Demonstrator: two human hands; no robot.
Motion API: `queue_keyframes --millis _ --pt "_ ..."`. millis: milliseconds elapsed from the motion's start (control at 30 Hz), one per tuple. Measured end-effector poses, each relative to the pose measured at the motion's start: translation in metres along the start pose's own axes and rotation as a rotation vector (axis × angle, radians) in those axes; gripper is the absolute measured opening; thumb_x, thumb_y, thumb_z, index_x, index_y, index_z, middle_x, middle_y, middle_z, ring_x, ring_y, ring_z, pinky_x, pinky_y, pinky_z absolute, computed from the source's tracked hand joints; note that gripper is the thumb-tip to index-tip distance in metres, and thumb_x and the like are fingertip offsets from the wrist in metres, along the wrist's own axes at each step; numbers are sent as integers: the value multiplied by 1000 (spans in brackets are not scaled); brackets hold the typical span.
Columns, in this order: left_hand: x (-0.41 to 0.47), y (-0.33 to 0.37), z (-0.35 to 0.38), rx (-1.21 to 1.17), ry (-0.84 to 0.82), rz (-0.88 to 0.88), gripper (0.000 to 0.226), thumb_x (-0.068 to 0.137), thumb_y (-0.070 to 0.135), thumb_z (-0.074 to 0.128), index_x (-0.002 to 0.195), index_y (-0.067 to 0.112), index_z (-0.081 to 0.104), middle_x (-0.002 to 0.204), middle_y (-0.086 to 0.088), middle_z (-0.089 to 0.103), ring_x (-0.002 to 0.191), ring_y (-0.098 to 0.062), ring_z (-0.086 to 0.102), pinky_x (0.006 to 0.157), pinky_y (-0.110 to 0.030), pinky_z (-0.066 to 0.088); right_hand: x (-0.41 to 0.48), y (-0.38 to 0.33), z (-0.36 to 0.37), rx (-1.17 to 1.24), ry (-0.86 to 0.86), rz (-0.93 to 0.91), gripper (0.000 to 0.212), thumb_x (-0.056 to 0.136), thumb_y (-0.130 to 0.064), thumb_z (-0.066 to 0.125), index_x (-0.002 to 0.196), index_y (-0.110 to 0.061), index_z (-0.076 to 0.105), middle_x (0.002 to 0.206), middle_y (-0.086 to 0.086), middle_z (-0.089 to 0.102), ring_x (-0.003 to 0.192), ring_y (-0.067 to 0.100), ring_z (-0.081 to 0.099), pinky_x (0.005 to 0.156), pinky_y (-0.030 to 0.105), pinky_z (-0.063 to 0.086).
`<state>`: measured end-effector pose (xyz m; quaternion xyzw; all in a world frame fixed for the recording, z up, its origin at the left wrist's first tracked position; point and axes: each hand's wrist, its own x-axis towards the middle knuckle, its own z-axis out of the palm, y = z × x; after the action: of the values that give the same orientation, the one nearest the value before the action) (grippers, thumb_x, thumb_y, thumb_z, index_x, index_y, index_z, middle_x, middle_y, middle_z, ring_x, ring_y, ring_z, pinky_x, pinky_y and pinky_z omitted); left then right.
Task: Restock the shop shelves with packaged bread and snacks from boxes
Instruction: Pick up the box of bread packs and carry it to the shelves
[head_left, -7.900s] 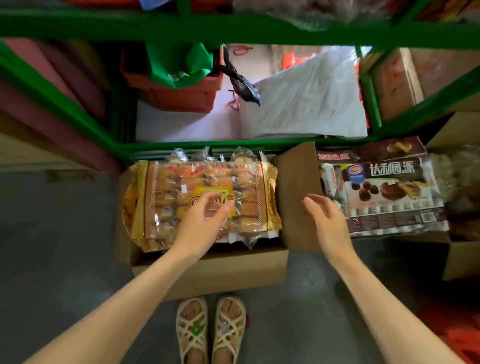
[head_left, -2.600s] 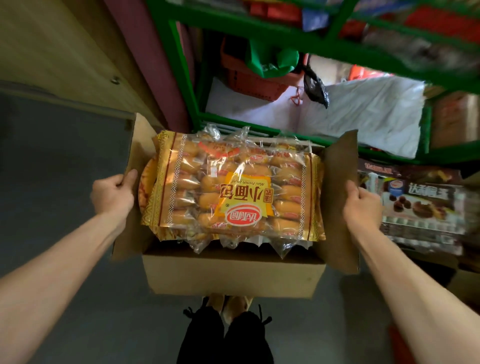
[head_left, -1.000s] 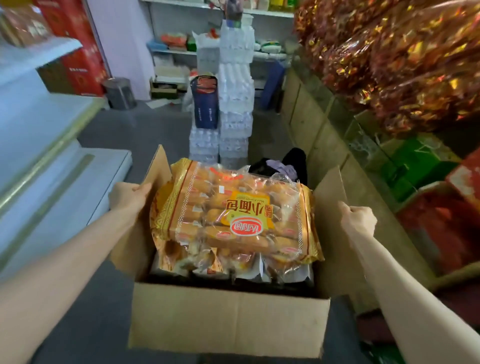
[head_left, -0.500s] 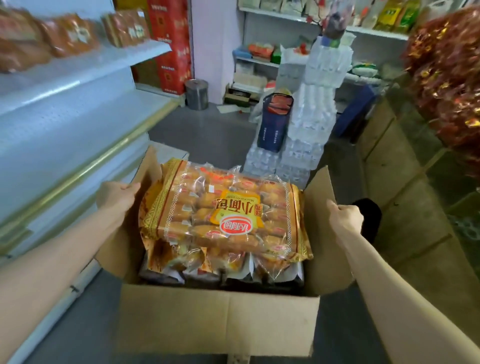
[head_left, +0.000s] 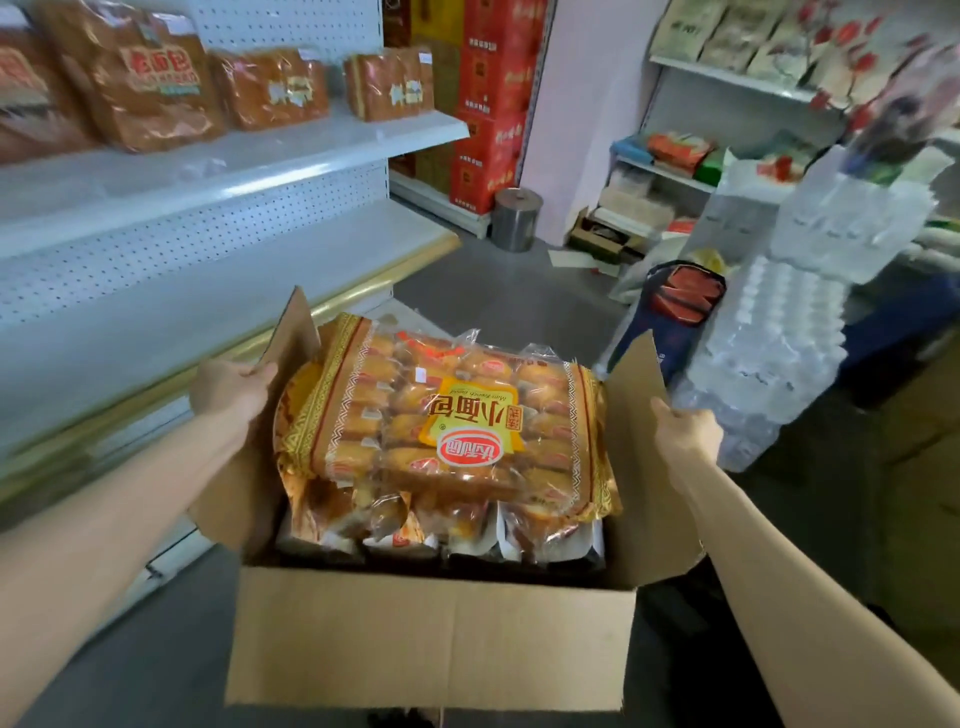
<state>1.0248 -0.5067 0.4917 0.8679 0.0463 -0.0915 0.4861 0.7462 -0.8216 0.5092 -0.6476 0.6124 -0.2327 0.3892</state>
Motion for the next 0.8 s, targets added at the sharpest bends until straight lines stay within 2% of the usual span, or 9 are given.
queue_keyframes --millis 100,167,233,300,400,433,567,700,800 --pt "36 13 29 -26 40 -55 38 92 28 64 113 -3 67 121 -23 64 113 -38 59 97 -43 45 57 -21 36 6 -25 -35 38 96 -30 57 110 3 67 109 19 64 87 27 56 75 33 42" --pt "56 24 52 -42 72 -96 38 93 26 63 119 -3 64 128 -21 61 117 -36 57 97 -38 43 95 -40 59 -3 -57 -43 35 95 -32 58 101 1 68 99 17 62 82 27 55 75 34 45" --pt "71 37 71 -62 108 -118 39 94 23 62 124 -1 61 134 -18 57 118 -32 56 88 -30 42 123 -56 75 -18 -84 -34 32 94 -33 58 86 -3 67 94 16 60 80 29 54 77 38 47" --pt "87 50 91 -74 134 -137 40 94 22 62 127 0 59 136 -16 56 105 -26 59 75 -21 42 154 -72 92 -54 -102 -48 33 93 -33 58 83 -4 67 94 19 62 81 31 55 83 43 49" --pt "108 64 119 -62 167 -176 39 94 23 61 126 1 61 129 -17 61 74 -17 54 56 -18 35 203 -95 119 -70 -146 -60 40 93 -32 59 98 6 70 93 19 63 82 32 57 84 43 50" --pt "115 69 129 -67 185 -192 38 93 22 62 125 1 61 128 -17 61 75 -19 56 58 -19 38 219 -102 128 -77 -165 -62 41 93 -32 58 97 7 68 91 17 61 82 32 58 83 42 50" --pt "136 80 173 -64 270 -267 39 94 24 61 125 0 62 127 -19 61 107 -33 60 78 -28 41 288 -125 167 -132 -264 -104 35 94 -33 58 89 0 69 99 20 66 85 34 61 81 40 50" --pt "143 83 217 -70 369 -377 39 94 31 61 117 0 66 112 -19 66 102 -37 62 83 -39 47 365 -152 211 -203 -381 -172 38 96 -32 55 90 4 67 96 20 64 87 34 62 75 37 46" --pt "145 82 240 -112 422 -419 36 91 33 64 105 1 70 97 -17 68 88 -31 65 86 -47 54 402 -168 235 -230 -447 -211 39 98 -29 54 73 1 58 75 11 55 58 19 49 67 30 39"
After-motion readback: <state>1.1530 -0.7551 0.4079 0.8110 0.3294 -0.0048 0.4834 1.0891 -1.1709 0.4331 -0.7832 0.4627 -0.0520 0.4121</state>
